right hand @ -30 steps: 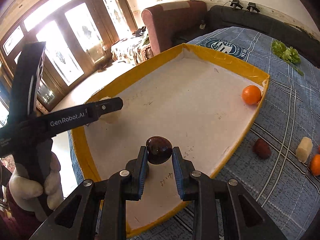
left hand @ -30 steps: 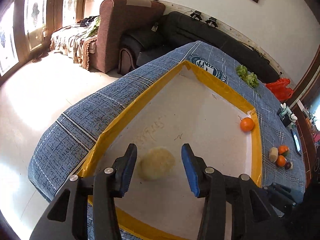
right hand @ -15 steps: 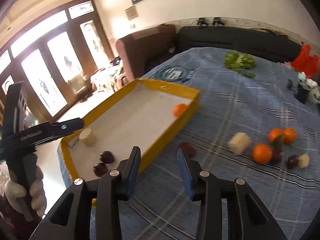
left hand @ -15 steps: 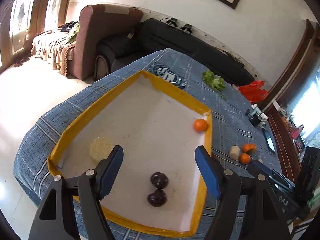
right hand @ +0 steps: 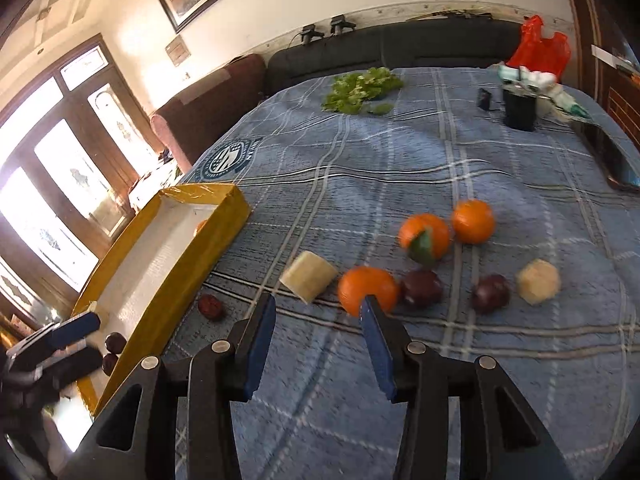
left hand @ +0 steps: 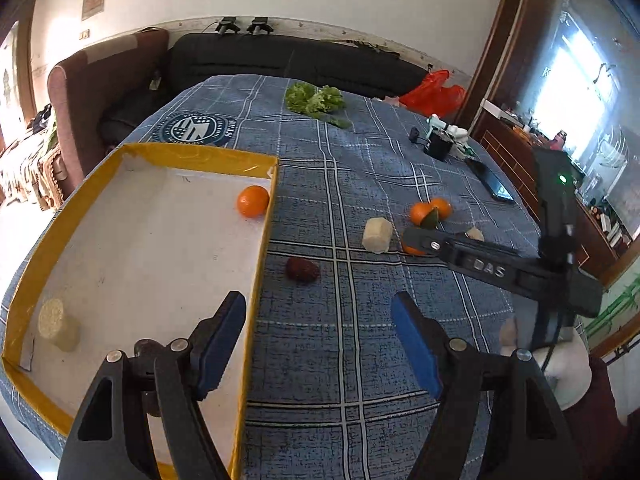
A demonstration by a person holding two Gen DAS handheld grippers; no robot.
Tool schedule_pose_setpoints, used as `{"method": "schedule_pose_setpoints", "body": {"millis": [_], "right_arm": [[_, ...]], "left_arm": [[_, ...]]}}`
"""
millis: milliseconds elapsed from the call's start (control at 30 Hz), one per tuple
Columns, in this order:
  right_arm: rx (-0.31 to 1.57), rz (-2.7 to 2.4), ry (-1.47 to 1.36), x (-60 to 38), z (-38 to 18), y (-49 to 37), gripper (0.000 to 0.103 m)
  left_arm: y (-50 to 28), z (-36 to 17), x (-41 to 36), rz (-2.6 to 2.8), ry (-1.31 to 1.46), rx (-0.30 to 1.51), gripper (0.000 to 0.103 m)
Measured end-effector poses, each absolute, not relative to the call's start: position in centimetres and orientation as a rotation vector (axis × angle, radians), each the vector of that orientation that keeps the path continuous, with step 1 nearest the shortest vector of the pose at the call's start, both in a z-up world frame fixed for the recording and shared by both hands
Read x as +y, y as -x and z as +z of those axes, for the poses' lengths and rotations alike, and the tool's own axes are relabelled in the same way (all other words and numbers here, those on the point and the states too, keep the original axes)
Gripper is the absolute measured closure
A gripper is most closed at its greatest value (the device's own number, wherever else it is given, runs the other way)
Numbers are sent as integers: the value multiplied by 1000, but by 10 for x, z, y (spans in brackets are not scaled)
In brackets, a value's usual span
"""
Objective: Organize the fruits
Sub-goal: 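Grasp a cream cube with the right tool while the left grasps an orange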
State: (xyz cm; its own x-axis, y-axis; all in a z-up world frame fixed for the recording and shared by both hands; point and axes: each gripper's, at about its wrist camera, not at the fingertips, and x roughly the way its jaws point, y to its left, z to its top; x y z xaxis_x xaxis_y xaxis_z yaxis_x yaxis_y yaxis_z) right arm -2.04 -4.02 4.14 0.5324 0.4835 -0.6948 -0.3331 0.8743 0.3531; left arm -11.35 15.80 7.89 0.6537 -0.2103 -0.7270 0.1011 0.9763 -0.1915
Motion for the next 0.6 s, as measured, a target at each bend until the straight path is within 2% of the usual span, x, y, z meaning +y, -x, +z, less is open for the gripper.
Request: {"method": "schedule_pose_setpoints", "body": {"millis": [200,333,433,500,600], "right_arm": [[885,479,-72,4,31,-8,51],[872,448,26,22,28,-12,39],[849,424,96,28,24,-12,39],[841,413,129,30,22,-11,42],[834,373,182,29,22,-10,61]], "left_arm": [[113,66,154,-209,117,860,29],[106,59,152,-214,116,887,34],[104,58,150,-215,109,884,34],[104,59,149,-208,100,880,34],[106,62,149,-206,99,876,34]]}}
